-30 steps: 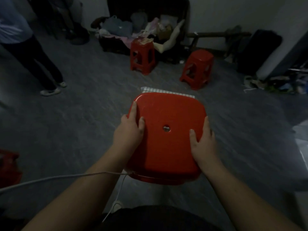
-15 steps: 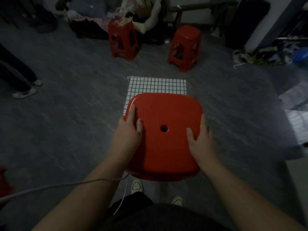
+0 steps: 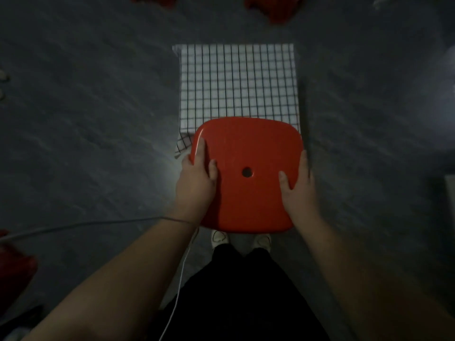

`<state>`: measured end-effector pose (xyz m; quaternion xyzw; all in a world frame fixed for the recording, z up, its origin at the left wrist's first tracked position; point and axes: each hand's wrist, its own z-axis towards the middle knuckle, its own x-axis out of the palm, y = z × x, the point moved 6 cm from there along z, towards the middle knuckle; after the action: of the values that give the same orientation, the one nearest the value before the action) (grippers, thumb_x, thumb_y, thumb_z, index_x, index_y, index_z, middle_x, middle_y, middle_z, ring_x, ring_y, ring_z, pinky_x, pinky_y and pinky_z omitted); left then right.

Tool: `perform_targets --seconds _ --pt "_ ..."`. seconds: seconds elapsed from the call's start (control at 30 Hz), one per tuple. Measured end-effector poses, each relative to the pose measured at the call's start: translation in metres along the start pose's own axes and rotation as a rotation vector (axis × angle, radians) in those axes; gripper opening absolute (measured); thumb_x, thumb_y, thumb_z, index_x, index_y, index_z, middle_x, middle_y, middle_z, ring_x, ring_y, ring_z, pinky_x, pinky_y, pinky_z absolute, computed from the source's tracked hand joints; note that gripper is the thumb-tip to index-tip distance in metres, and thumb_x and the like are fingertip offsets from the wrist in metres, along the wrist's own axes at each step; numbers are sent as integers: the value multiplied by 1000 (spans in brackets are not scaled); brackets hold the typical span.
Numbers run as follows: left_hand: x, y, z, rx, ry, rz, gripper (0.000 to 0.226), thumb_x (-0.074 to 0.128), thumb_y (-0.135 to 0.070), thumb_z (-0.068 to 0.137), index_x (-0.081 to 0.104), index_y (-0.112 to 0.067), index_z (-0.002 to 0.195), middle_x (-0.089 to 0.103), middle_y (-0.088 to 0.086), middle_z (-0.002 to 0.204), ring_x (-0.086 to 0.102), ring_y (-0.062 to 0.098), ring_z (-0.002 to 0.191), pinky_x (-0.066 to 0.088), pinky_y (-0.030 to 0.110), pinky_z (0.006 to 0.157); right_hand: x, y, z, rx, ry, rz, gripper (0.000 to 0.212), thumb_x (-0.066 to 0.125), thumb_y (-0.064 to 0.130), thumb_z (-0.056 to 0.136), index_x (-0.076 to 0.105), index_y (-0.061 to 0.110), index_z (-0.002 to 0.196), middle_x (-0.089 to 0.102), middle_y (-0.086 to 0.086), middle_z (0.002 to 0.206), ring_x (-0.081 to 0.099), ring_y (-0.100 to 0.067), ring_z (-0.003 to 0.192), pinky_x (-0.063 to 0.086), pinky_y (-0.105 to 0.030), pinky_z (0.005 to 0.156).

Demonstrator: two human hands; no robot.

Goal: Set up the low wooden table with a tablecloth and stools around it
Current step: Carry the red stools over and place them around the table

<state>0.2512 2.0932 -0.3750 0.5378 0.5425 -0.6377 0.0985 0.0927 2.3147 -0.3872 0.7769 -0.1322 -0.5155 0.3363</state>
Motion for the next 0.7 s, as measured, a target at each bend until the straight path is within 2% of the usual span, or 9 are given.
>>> perform_targets --seconds 0.1,0.23,0.33,0.4,0.47,0.53,0.57,0.6,0.7 --pt "53 33 23 -5 27 2 61 35 -53 99 5 -52 151 40 12 142 60 29 104 42 33 75 46 -41 23 14 -11 15 75 38 66 93 -6 51 152 31 -2 156 38 -12 126 28 -36 99" --pt "131 86 51 -39 57 18 60 36 -53 98 7 -51 151 43 10 137 58 22 91 42 33 71 117 -106 57 37 -24 -39 77 32 74 91 -2 45 155 33 -4 156 36 -9 127 24 -35 97" --pt "194 127 66 -62 85 13 61 36 -54 99 6 -52 151 44 8 134 50 13 89 44 34 72 165 -159 84 26 -70 -90 76 34 72 92 2 44 155 32 -2 155 16 15 119 20 -31 97" --pt "218 144 71 -70 93 16 61 35 -54 98 5 -51 151 44 9 135 52 15 91 49 36 74 184 -182 95 0 -112 -116 75 37 70 94 2 45 155 34 -1 152 6 24 112 14 -24 95" --pt "245 160 75 -83 103 25 60 34 -55 98 4 -51 151 43 9 136 56 18 94 53 39 76 206 -212 107 22 -126 -123 74 37 73 93 1 51 153 33 3 149 3 24 111 17 -22 91" --pt "265 171 75 -107 121 26 60 33 -56 98 3 -52 150 41 10 140 59 23 99 55 42 76 224 -234 115 43 -136 -160 73 38 74 93 -2 54 150 31 2 146 4 20 112 18 -29 92" --pt "273 175 74 -118 128 33 60 32 -56 98 3 -52 150 40 11 142 60 25 101 56 45 77 231 -244 116 57 -128 -162 73 38 75 92 -4 56 149 31 3 147 7 19 112 20 -27 86" --pt "280 178 74 -122 133 42 59 32 -56 98 3 -52 150 39 12 143 61 27 101 56 46 78 238 -252 118 71 -102 -142 72 37 77 91 -5 59 147 29 4 149 9 18 112 21 -29 90" --pt "290 183 75 -110 129 37 60 33 -55 99 3 -51 150 41 12 140 60 24 97 54 40 74 244 -257 121 57 -118 -141 71 37 77 91 -6 61 146 26 8 147 8 22 114 19 -30 90"
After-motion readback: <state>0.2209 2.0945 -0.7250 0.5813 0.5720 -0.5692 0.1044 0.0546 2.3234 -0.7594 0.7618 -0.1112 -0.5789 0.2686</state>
